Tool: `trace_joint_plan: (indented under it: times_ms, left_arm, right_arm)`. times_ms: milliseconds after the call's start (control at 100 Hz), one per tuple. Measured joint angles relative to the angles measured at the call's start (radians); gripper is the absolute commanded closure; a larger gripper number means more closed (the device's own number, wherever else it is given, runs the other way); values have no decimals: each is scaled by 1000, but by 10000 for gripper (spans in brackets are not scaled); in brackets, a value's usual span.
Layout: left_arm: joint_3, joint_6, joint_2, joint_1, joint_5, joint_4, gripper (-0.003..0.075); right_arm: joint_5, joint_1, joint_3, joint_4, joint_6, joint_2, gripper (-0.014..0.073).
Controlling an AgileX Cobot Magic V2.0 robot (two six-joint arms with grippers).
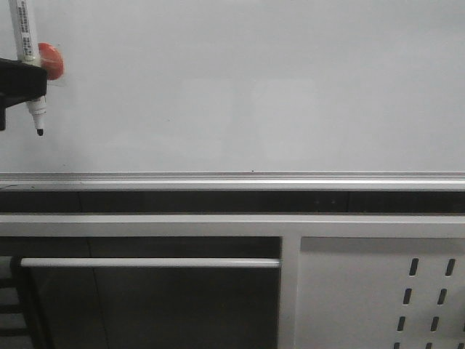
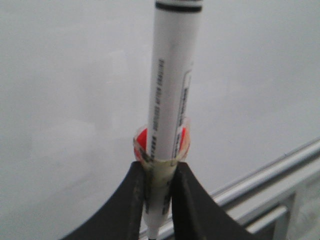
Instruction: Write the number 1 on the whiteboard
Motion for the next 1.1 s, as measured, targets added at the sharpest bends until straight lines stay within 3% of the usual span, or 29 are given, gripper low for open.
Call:
trace_joint_plan:
  times_ms: [280,630,800,1100]
  left_arm:
    - [-61,0,-187,-122,504,233,738]
    - [-238,0,-189,-390,913,471,738]
    - [-283,0,-166,-470,1034,500,738]
    - [-292,-2,-70,-546,1066,511,738]
  right_arm:
    - [120,0,0,228,-285,6,662]
    - [315,75,0,445,-471,122,662]
    - [359,142,0,514,-484,209,662]
    - [307,257,0,592,-486,372,661]
